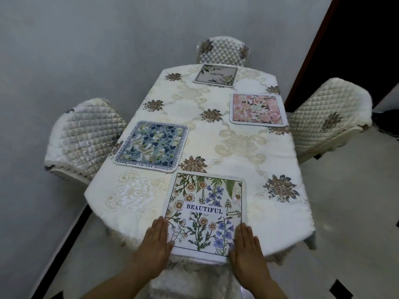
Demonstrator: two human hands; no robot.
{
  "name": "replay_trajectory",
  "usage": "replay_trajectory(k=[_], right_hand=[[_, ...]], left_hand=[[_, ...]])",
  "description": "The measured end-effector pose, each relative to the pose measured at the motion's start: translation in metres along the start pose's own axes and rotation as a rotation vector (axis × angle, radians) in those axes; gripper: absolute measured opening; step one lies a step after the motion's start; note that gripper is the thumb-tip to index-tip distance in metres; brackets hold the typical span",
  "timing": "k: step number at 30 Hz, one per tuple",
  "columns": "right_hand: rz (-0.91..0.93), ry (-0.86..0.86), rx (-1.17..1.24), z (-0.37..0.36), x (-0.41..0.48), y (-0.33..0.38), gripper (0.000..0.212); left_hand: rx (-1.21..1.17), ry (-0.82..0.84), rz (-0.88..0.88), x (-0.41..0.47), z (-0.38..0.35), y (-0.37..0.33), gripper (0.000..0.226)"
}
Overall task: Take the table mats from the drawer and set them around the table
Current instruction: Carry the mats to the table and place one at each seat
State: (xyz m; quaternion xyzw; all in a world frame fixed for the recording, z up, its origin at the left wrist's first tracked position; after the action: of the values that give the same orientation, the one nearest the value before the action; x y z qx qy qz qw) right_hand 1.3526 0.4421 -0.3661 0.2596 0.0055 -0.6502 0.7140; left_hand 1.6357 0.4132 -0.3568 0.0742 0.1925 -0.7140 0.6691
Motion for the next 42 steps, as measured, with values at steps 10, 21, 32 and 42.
replay_trajectory(k=[10, 21, 32, 42], right_hand=[[-0.008, 0.092, -0.103, 0.094, -0.075, 0.054, 0.044], [0.09, -0.203, -0.152, 0.128, -0.215, 0.158, 0.018], [0.085, -0.343, -0.213, 0.118, -0.342, 0.212, 0.017], [0.152, -0.338, -0.154, 0.123, -0.403, 0.185, 0.011]], left_hand=[[0.188, -0.075, -0.024, -0.087, 0.092, -0.049, 0.036], [0.135, -0.328, -0.185, -0.23, 0.172, -0.031, 0.035], [0.224, -0.347, -0.249, -0.354, 0.171, -0.012, 0.033], [0.147, -0.317, -0.112, -0.422, 0.156, -0.046, 0.032]])
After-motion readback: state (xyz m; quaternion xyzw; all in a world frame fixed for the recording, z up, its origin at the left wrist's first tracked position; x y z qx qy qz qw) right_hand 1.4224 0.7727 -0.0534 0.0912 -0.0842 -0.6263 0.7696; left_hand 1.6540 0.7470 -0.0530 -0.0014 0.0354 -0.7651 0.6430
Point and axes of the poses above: each hand's wrist, its own x-axis towards the middle knuckle, its own z-axis out of the back of the hand, y = z × x, the point moved 6 cm from there along x, towards the middle knuckle, and after that the axes turned 6 degrees about z, right-handed, at the moved point
